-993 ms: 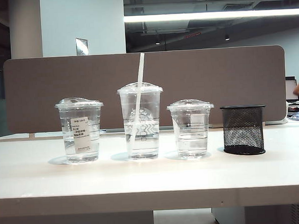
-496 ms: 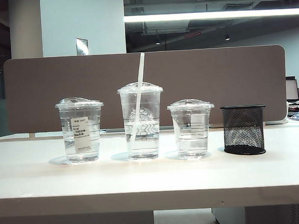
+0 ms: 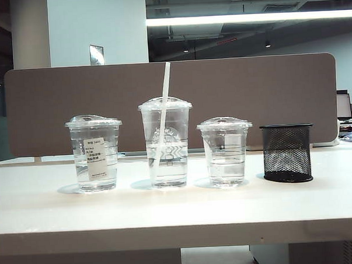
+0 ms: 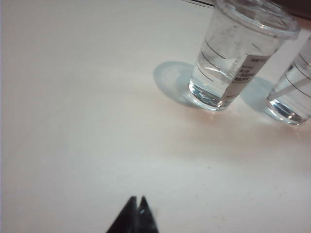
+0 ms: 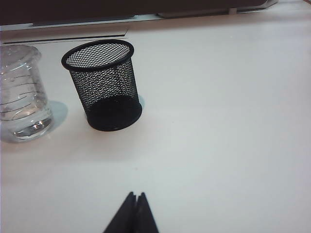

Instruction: Pick up the straw and insert it into the large coffee cup.

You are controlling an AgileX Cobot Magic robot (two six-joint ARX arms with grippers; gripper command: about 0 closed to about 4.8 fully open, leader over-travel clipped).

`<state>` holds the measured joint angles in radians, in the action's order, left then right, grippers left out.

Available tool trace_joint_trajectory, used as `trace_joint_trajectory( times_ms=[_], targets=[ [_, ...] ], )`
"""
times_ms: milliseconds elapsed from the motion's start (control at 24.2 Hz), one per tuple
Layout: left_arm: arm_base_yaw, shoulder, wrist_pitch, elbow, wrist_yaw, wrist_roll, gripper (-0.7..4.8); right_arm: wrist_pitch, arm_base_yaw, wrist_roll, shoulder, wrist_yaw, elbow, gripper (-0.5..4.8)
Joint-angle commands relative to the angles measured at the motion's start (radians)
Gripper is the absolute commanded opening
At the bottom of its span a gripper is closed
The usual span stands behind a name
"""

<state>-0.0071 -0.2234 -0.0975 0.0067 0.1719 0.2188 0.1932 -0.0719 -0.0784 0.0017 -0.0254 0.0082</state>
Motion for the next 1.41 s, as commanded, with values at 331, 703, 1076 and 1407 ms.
trace_joint_trajectory(
  times_ms=[331,703,1076,1407],
  targets=[
    [0.000,0.186,-0.071,0.002,-0.001,-0.029,-0.04,-0.011,0.000,0.003,-0.001,0.002,-0.007,-0.05],
    [-0.003,0.216,-0.076,0.002,-0.048,-0.219,-0.04,-0.011,0.000,0.003,-0.001,0.002,-0.007,-0.05],
    [-0.001,0.216,-0.074,0.002,-0.048,-0.219,-0.04,-0.011,0.000,0.003,-0.001,0.002,-0.007,-0.05],
    [-0.002,0.216,-0.074,0.002,-0.048,-0.219,-0.04,-0.011,0.000,0.003,-0.001,0.002,-0.007,-0.05]
  ],
)
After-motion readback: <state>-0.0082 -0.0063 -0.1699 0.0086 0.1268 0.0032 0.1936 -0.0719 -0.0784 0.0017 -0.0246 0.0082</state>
